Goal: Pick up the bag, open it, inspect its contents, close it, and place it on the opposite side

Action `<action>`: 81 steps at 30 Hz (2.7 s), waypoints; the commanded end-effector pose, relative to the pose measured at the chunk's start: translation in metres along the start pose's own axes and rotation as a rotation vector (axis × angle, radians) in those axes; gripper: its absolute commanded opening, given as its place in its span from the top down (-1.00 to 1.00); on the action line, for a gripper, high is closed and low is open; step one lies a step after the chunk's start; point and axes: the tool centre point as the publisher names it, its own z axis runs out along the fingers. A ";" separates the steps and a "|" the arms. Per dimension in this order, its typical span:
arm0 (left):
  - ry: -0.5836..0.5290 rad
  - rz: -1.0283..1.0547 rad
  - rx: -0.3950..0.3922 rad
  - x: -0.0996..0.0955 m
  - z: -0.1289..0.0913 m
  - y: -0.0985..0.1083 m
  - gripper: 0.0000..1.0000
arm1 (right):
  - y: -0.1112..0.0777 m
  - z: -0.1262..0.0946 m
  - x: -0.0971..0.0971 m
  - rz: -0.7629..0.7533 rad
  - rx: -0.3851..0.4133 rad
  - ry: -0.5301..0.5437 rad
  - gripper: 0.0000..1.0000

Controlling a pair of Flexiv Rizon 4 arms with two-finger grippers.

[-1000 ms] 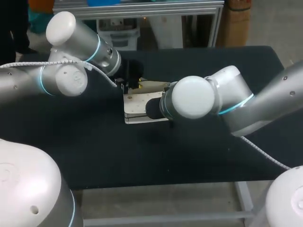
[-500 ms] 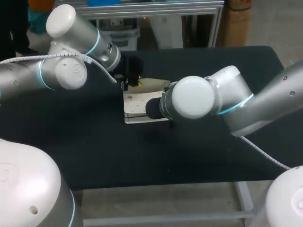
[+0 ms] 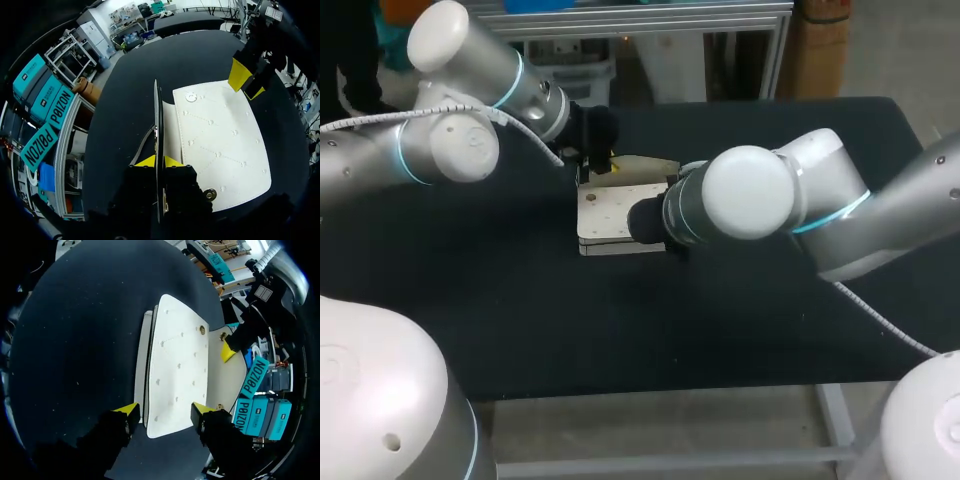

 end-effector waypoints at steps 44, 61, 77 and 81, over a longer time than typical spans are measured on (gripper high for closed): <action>-0.117 0.007 0.026 -0.019 -0.100 -0.058 1.00 | -0.005 -0.088 -0.078 -0.093 0.015 -0.103 1.00; -0.071 0.009 0.056 -0.006 -0.100 -0.061 1.00 | -0.004 -0.045 -0.097 -0.123 0.057 -0.142 1.00; -0.024 0.013 0.089 0.000 -0.100 -0.062 1.00 | -0.017 -0.018 -0.105 -0.055 0.064 -0.161 1.00; -0.016 0.003 0.103 0.001 -0.097 -0.062 1.00 | -0.015 -0.012 -0.108 -0.030 0.056 -0.143 1.00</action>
